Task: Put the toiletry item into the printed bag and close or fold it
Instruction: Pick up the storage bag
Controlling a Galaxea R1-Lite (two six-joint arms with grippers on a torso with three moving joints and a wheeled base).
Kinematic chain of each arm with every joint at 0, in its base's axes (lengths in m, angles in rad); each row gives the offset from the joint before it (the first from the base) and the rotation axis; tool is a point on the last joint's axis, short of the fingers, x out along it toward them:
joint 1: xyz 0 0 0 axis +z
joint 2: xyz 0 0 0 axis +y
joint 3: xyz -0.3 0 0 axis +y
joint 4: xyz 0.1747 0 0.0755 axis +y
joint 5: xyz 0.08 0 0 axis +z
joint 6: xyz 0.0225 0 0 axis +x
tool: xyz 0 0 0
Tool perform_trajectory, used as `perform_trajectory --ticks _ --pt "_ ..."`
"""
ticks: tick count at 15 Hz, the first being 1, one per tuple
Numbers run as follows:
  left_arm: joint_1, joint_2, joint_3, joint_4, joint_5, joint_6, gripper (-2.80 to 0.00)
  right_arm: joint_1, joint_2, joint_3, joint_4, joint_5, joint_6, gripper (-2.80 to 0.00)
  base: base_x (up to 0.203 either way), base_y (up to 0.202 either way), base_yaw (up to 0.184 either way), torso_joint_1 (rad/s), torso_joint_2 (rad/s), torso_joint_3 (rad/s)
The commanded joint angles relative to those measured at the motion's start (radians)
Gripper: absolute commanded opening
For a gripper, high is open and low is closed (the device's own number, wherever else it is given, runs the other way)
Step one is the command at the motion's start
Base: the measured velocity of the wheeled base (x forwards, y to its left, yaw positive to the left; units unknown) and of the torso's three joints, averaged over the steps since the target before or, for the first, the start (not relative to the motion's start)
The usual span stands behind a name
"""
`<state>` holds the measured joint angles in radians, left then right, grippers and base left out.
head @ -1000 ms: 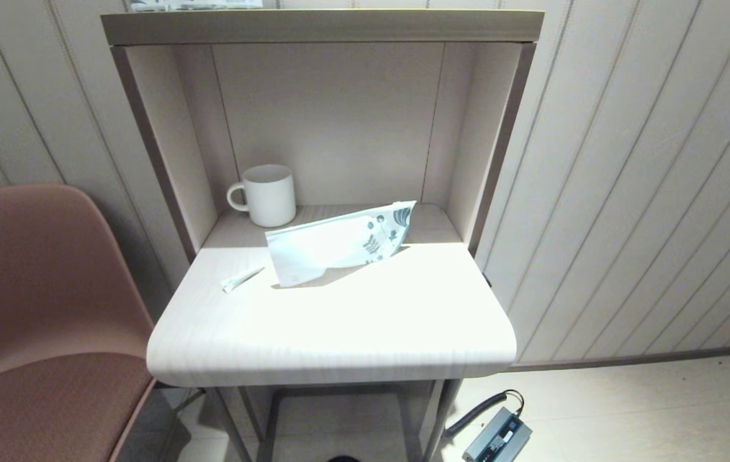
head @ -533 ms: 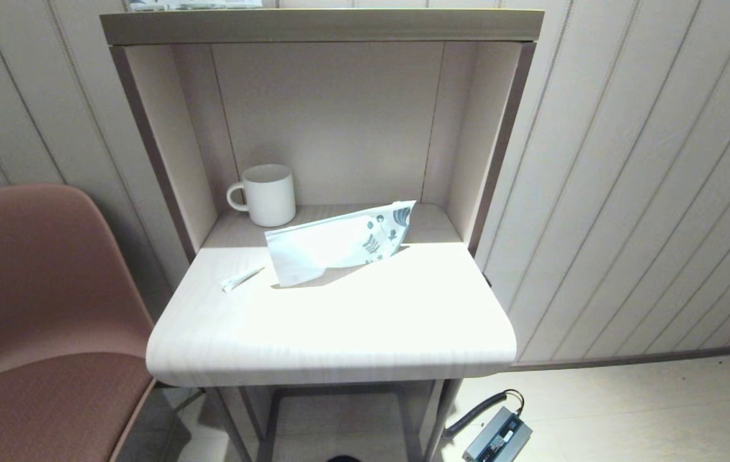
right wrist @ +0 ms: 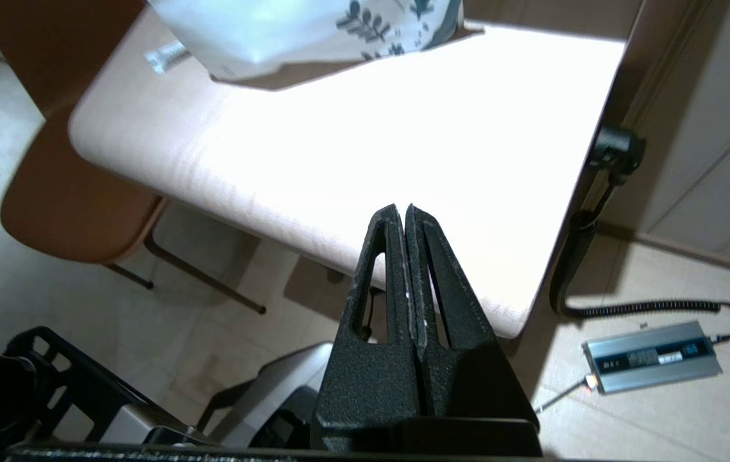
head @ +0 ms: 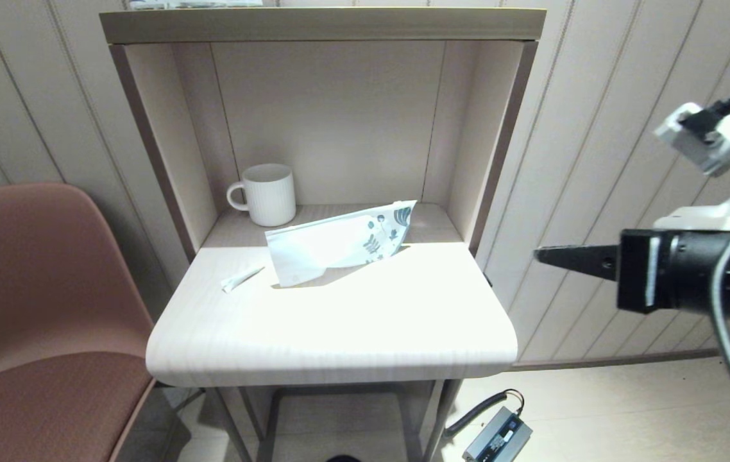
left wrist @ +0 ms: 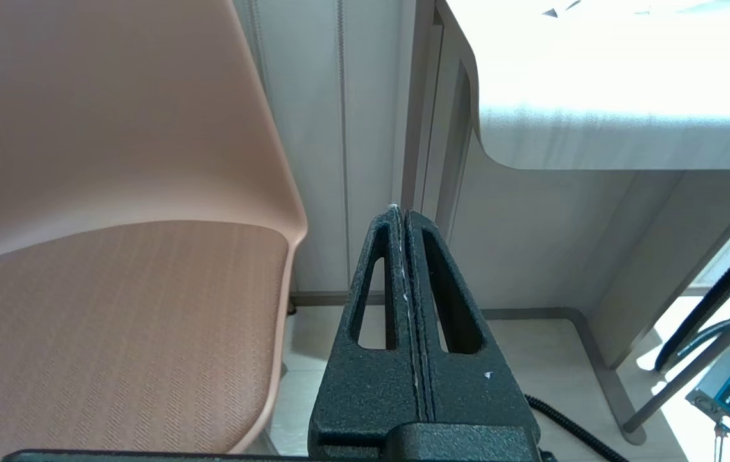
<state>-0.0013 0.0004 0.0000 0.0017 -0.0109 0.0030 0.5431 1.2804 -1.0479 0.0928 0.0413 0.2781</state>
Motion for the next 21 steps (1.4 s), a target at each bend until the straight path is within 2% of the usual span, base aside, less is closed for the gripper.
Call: perform_trajectory --ticks 1,2,10,15,16,19,21 --pt "0.000 0.000 0.000 0.000 0.000 0.000 -2.80 0.008 0.154 -0.037 -0.003 -0.001 0.001 0.00 0.000 0.000 0.000 0.000 0.00 0.000" --pt "0.000 0.000 0.000 0.000 0.000 0.000 -2.80 0.005 0.204 -0.069 -0.005 -0.004 0.001 -2.80 0.000 0.000 0.000 0.000 0.00 0.000" --pt "0.000 0.000 0.000 0.001 -0.001 0.003 -2.80 -0.001 0.529 -0.384 -0.008 -0.020 -0.003 -2.80 0.000 0.000 0.000 0.000 0.00 0.000" --pt "0.000 0.000 0.000 0.003 -0.001 0.003 -2.80 -0.052 0.505 -0.326 -0.098 -0.022 -0.027 -2.80 0.000 0.000 0.000 0.000 0.00 0.000" --pt "0.000 0.000 0.000 0.003 -0.001 0.003 -2.80 -0.061 0.504 -0.311 -0.104 -0.022 -0.064 0.00 0.000 0.000 0.000 0.000 0.00 0.000" --pt "0.000 0.000 0.000 0.001 -0.001 0.003 -2.80 -0.082 0.549 -0.318 -0.111 -0.001 -0.101 0.00 0.000 0.000 0.000 0.000 0.00 0.000" --pt "0.000 0.000 0.000 0.003 -0.001 0.003 -2.80 -0.100 0.571 -0.320 -0.175 0.083 -0.119 0.00 0.000 0.000 0.000 0.000 0.00 0.000"
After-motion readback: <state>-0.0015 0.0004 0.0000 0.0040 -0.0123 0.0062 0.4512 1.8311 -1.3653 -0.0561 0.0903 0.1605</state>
